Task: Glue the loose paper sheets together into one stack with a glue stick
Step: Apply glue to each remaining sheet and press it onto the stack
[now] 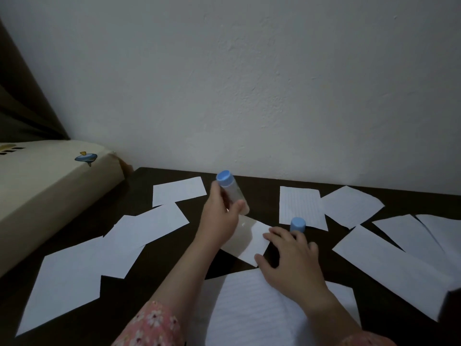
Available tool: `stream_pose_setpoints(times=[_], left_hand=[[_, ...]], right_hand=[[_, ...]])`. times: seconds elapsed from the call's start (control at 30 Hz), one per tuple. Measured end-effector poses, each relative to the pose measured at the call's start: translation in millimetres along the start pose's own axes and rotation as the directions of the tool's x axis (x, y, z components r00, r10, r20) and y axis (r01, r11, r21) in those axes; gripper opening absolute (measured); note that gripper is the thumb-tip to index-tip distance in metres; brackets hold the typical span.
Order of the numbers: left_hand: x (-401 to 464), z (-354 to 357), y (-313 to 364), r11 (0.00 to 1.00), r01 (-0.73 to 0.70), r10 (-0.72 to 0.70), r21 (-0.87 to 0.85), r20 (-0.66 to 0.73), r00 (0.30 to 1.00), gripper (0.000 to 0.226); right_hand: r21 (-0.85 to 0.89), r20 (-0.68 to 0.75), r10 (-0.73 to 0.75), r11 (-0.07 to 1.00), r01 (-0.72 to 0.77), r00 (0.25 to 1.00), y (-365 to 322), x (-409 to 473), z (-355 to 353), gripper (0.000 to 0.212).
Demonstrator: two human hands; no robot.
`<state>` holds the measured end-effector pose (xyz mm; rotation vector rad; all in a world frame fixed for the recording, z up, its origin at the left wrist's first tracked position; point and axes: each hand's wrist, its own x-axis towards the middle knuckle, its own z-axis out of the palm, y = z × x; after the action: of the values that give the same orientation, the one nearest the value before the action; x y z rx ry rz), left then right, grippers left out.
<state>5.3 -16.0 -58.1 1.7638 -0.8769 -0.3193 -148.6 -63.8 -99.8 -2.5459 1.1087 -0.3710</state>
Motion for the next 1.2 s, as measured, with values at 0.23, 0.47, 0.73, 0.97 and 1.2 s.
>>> stream_pose_setpoints(times=[0.23, 0.47, 0.73, 0.97, 1.2], left_hand=[[5.7, 23.5, -12.1, 0.976, -0.152, 0.119, 0.157, 0.2, 0.973, 0.044], [6.8, 30.8, -14.5, 0.968, -0.191, 0.146, 0.161, 0.256, 0.956, 0.049], [3.0, 37.4, -15.1, 0.972, -0.184, 0.135, 0.144, 0.298, 0.945, 0.055], [11.7, 30.4, -19.7, 0.979, -0.154, 0.109, 0.134, 0.292, 0.95, 0.058], [18.7, 25.3, -24.1, 0.98, -0.125, 0.076, 0.155, 0.289, 0.954, 0.061]], right_hand=[[0.004, 0.009, 0.011, 1.0, -0.011, 1.0, 0.1, 0.2, 0.2, 0.056], [-0.007, 0.018, 0.026, 1.0, -0.026, 0.999, 0.9, 1.8, 2.7, 0.051], [0.004, -0.011, 0.02, 1.0, -0.02, 1.0, -0.3, 0.2, 3.1, 0.046], [0.003, 0.007, 0.031, 1.0, -0.031, 0.999, 0.0, 1.9, 3.1, 0.051], [0.003, 0.013, 0.024, 1.0, -0.024, 1.0, 0.4, 2.1, 2.7, 0.053]])
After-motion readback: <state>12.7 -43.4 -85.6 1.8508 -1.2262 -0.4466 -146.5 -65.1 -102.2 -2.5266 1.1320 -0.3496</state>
